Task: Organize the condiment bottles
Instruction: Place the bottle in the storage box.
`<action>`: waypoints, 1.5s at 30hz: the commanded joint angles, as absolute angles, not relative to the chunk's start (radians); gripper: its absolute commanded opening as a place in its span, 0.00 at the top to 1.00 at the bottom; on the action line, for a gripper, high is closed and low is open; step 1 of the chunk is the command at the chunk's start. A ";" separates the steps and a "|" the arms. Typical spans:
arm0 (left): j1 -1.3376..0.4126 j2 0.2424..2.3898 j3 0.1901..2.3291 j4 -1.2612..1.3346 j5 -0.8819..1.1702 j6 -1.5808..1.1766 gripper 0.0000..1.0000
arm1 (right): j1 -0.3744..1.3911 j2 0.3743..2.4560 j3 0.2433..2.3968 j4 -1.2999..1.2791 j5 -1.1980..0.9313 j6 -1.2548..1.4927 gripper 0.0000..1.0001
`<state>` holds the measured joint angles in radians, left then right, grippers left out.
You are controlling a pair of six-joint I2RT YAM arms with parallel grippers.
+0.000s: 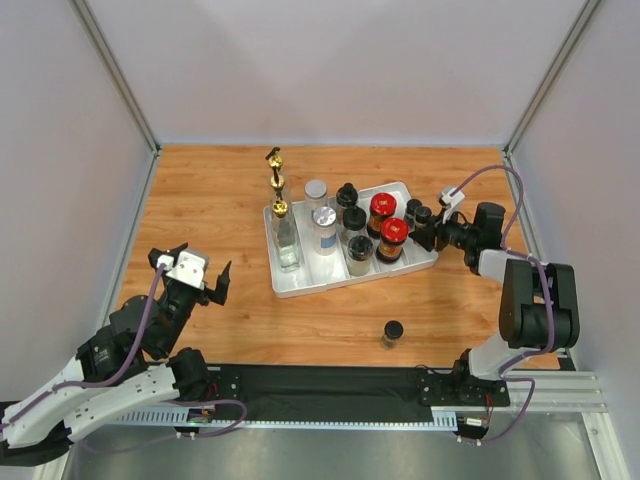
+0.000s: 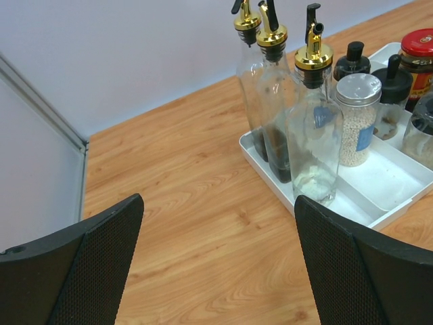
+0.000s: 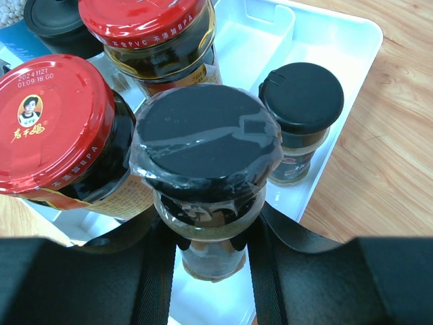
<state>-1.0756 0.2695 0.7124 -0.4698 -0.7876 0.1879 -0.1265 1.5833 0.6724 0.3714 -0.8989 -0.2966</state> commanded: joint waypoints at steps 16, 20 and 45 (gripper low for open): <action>-1.069 0.258 0.699 -0.426 -0.796 0.184 0.00 | -0.115 1.589 0.716 0.399 -0.920 -0.336 0.67; -1.068 0.258 0.699 -0.423 -0.796 0.184 0.00 | -0.114 1.597 0.729 0.385 -0.917 -0.337 0.65; -1.062 0.256 0.696 -0.423 -0.798 0.186 0.00 | -0.117 1.600 0.827 0.116 -0.974 -0.555 0.64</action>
